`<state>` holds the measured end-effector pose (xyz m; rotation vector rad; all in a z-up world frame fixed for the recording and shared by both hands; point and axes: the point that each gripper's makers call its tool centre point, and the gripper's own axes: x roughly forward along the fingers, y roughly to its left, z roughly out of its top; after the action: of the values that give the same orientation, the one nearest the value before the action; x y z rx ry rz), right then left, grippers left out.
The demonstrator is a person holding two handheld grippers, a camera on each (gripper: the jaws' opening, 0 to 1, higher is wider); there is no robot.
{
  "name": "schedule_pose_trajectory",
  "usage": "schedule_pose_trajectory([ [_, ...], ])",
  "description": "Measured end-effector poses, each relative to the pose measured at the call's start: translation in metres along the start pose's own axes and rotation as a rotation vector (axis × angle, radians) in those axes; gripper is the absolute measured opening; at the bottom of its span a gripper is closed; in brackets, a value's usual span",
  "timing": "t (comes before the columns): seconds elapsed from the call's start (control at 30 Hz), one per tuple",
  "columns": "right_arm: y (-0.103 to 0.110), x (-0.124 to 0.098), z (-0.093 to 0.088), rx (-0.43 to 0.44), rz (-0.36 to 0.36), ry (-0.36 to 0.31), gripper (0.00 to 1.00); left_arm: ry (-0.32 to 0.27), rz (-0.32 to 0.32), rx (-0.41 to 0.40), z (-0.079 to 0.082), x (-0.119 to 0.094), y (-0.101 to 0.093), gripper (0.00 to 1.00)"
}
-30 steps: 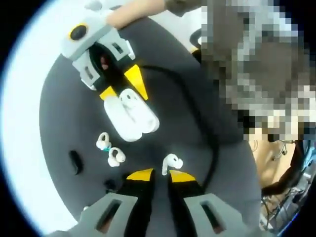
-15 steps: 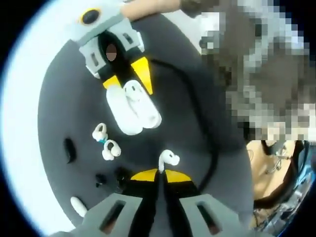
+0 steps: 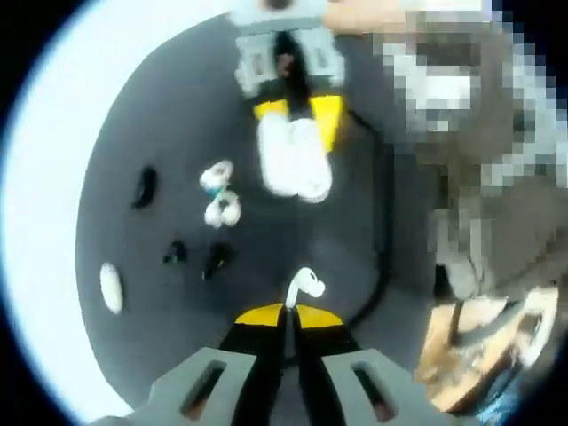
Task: Pick up three earphones and place each one into its charging case using tactile feedback, ensure that each earphone is properly inserted and securely positioned inside the case.
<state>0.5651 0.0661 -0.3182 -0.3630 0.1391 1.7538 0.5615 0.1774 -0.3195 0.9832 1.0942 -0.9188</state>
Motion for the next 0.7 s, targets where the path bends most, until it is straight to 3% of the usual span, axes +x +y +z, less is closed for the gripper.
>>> schedule_pose_trajectory([
  [0.1, -0.001, 0.0, 0.0, -0.001, 0.0, 0.0, 0.17, -0.028, 0.018, -0.033, -0.002, -0.005, 0.0, 0.02],
  [0.23, -0.001, 0.001, 0.0, -0.001, -0.001, -0.001, 0.17, -0.098, 0.058, -0.156, 0.004, -0.014, 0.004, 0.0],
  [0.3, -0.002, 0.001, 0.0, -0.002, -0.002, -0.001, 0.17, -0.113, 0.073, -0.179, 0.004, -0.018, 0.005, 0.0],
  [0.57, -0.003, 0.001, 0.0, -0.005, -0.005, -0.001, 0.17, -0.035, 0.127, -0.101, -0.013, -0.014, 0.012, 0.0],
  [0.7, -0.003, 0.001, 0.0, -0.006, -0.005, -0.001, 0.17, -0.071, 0.15, 0.052, -0.006, -0.016, 0.02, 0.0],
])
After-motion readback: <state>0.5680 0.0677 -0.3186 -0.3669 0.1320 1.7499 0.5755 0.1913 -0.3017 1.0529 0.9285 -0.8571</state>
